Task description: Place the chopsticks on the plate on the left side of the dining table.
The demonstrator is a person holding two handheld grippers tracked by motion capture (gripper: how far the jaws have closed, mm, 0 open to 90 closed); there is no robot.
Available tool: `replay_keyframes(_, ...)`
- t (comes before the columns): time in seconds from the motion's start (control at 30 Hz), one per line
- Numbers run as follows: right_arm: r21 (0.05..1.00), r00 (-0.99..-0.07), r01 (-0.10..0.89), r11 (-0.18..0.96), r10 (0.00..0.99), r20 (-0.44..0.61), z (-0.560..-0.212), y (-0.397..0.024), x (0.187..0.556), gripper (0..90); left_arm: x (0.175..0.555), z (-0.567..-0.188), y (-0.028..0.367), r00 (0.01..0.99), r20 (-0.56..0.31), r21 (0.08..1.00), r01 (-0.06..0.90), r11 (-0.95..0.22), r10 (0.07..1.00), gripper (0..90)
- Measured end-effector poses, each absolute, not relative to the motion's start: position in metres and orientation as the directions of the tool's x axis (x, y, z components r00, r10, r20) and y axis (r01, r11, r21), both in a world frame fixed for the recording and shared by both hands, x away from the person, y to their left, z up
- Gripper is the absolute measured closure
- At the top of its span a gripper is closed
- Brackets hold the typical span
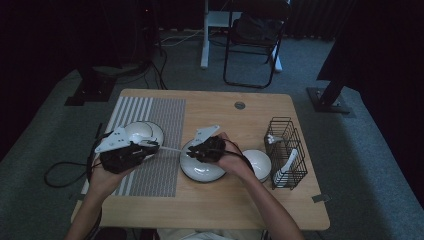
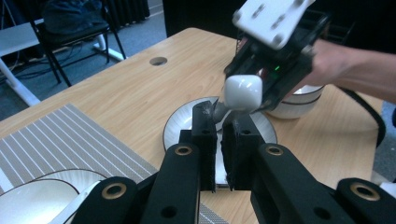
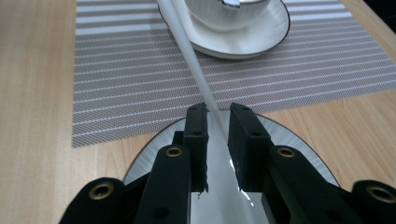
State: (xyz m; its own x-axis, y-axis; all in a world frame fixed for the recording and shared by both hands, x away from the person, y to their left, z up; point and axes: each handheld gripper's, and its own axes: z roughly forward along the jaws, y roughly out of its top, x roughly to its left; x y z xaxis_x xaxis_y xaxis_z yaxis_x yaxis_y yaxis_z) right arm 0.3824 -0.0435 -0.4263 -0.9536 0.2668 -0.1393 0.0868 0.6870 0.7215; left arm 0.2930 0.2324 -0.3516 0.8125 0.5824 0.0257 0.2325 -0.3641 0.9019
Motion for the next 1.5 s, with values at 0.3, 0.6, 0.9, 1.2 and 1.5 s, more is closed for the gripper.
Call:
replay_keyframes(0.3, 0.712, -0.960, 0.067, 0.699, 0.240, -0.145, -0.433, -0.038, 0.384, 73.0, 0.295, -0.348, 0.235, 0.826, 0.000, 0.910, 0.233, -0.341, 0.564, 84.9)
replay_keyframes(0.6, 0.714, -0.962, 0.039, 0.699, 0.219, -0.162, -0.435, -0.035, 0.383, 72.9, 0.296, -0.347, 0.234, 0.831, -0.010, 0.911, 0.237, -0.338, 0.557, 85.0)
replay_keyframes(0.9, 0.710, -0.961, -0.010, 0.704, 0.190, -0.202, -0.435, -0.035, 0.376, 83.2, 0.300, -0.347, 0.237, 0.814, -0.017, 0.916, 0.245, -0.317, 0.581, 83.4)
replay_keyframes(1.2, 0.710, -0.966, -0.022, 0.704, 0.168, -0.197, -0.436, -0.035, 0.369, 86.6, 0.304, -0.352, 0.239, 0.759, 0.010, 0.916, 0.255, -0.311, 0.651, 78.1)
replay_keyframes(1.5, 0.748, -0.963, 0.029, 0.663, 0.220, -0.158, -0.432, -0.040, 0.372, 87.1, 0.304, -0.362, 0.245, 0.733, 0.003, 0.912, 0.277, -0.303, 0.680, 77.5)
